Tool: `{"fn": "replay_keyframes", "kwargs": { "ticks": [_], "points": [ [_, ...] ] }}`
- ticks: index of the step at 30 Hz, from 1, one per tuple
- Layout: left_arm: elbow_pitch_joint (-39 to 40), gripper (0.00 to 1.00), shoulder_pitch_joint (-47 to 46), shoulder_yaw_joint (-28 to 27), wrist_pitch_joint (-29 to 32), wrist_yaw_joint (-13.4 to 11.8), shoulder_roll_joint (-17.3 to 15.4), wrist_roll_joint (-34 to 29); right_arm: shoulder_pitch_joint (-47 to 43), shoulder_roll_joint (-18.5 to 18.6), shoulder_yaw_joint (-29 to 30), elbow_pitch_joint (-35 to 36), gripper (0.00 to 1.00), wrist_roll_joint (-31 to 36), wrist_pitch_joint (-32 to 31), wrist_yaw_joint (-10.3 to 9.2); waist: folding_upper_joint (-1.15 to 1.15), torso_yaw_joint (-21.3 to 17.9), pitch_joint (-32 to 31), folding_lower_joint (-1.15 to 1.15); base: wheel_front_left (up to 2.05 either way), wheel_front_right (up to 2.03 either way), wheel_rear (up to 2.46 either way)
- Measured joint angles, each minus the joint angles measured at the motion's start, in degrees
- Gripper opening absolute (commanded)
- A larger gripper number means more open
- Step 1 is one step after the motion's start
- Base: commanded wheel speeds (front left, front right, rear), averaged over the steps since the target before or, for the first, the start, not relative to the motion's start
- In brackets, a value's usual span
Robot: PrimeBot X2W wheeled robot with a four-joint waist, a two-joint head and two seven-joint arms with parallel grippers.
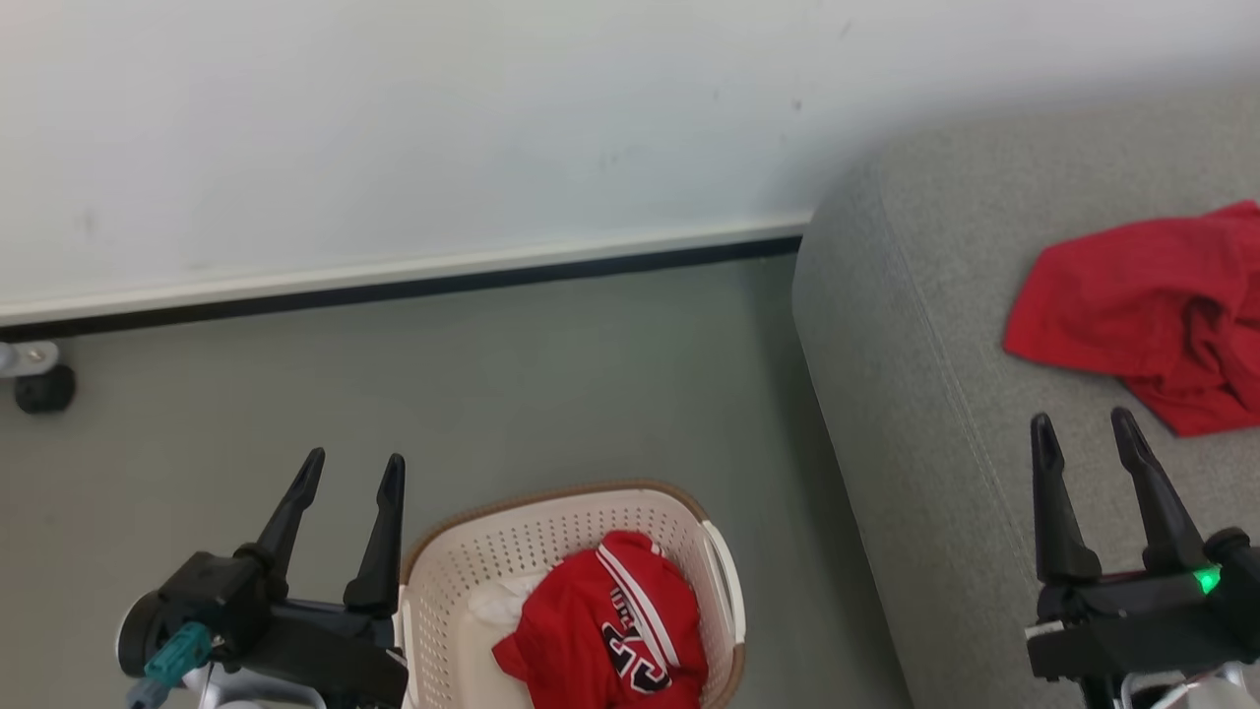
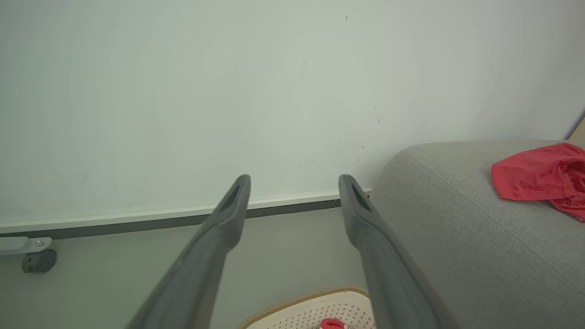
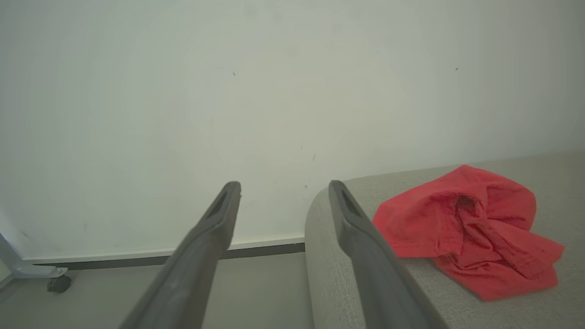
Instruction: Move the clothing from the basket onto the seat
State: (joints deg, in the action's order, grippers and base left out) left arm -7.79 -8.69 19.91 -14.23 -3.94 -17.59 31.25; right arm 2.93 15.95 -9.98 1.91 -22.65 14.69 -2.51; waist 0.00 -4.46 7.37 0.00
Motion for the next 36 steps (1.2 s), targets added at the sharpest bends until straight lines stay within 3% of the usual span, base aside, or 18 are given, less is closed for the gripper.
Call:
{"fn": "replay_keyframes", "kwargs": {
  "ticks": [19, 36],
  "points": [
    [-3.6, 1.0, -9.7, 1.8, 4.2, 4.1, -3.1, -1.5, 8.0, -4.4, -0.5, 5.2, 1.0, 1.1, 0.0, -0.35, 0.01, -6.5, 14.0, 0.01, 0.0, 0.0, 0.0],
    [-11.8, 1.0, -19.5, 6.0, 11.2, 7.1, -2.8, -3.3, 17.0, -6.4, -2.0, 8.5, 1.0, 4.4, 0.0, -0.1, 0.01, -10.1, 27.9, 0.01, 0.0, 0.0, 0.0]
  ]
}}
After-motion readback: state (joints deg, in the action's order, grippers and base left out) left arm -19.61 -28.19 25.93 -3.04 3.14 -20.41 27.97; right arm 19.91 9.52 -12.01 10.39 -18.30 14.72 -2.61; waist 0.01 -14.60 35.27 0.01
